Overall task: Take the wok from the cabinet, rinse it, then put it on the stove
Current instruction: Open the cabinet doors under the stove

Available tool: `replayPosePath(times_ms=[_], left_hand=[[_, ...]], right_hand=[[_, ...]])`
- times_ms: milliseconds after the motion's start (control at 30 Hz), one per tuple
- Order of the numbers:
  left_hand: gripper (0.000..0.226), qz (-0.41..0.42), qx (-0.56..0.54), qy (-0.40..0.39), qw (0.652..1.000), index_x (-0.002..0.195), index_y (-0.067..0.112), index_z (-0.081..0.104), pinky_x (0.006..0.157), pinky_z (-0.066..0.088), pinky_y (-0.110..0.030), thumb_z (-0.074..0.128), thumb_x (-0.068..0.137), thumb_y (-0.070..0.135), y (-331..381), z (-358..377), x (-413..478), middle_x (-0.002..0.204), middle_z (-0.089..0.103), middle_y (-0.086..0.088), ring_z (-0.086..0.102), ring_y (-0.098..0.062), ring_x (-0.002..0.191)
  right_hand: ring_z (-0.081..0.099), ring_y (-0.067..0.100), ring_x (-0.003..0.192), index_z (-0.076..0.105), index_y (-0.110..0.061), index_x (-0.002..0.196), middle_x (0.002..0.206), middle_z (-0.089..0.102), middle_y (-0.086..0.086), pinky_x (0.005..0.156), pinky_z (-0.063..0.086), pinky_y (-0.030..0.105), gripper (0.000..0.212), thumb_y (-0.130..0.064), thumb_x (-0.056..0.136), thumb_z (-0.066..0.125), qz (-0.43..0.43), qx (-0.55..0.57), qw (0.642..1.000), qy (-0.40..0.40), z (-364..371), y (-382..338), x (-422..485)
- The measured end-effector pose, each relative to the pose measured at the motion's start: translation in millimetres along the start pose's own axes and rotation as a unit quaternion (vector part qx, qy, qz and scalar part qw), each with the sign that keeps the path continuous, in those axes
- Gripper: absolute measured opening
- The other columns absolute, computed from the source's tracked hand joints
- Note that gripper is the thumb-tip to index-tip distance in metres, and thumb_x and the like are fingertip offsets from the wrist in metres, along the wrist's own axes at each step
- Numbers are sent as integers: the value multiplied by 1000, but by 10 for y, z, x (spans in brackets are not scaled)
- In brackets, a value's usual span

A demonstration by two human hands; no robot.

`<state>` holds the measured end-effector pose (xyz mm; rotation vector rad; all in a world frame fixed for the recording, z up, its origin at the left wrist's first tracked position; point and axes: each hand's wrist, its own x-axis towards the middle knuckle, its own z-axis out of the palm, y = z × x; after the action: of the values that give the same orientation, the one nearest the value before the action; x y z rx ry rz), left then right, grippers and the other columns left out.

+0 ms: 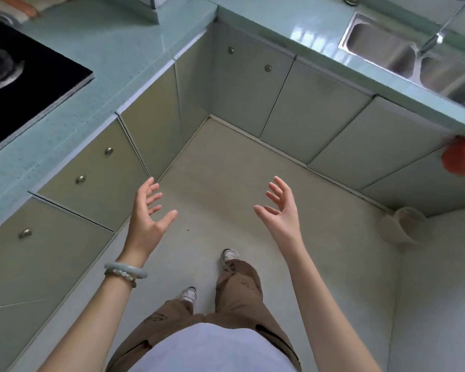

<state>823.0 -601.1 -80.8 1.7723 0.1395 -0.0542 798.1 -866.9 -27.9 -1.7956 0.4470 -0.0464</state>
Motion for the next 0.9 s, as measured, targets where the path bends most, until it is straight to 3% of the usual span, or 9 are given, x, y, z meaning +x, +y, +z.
replayPosePath(times_ms=[200,333,433,633,800,900], left_hand=[[77,-33,-27,177,983,137,37,31,97,41,-24,68,72,20,77,155,60,136,44,4,50,-4,120],[75,-56,-40,280,958,136,36,32,98,41,-27,68,72,21,127,222,-74,135,45,5,50,-2,118],[75,-68,-40,349,934,135,35,32,99,41,-31,67,71,20,174,230,-220,135,45,3,51,-9,118],[77,-76,-50,476,875,140,24,33,99,41,-27,67,72,18,286,153,-593,136,45,0,50,-12,119],[73,-84,-42,554,827,141,19,33,101,41,-30,69,80,-2,307,45,-920,141,44,-4,50,-9,119],[74,-87,-52,576,811,141,20,32,104,40,-32,70,79,3,312,-33,-1066,141,44,-2,48,-7,121]], right_hand=[[51,7,122,39,-26,140,138,50,-4,99,49,36,72,-1,80,68,-52,-51,982,-176,109,-249,862],[51,8,122,38,-24,141,139,49,-2,98,48,34,72,1,80,68,-86,-69,954,-278,318,-411,1221],[51,10,121,38,-23,141,139,49,0,98,48,35,73,2,79,68,-107,-72,928,-350,564,-511,1357],[51,11,121,38,-21,141,139,49,1,97,48,35,73,2,79,69,-149,-74,860,-482,1152,-685,1323],[50,12,122,38,-21,141,139,48,0,94,46,27,74,1,79,71,-175,-77,805,-561,1595,-742,1053],[49,13,124,37,-22,141,140,47,-2,98,46,33,75,-2,79,73,-192,-85,781,-588,1806,-753,884]])
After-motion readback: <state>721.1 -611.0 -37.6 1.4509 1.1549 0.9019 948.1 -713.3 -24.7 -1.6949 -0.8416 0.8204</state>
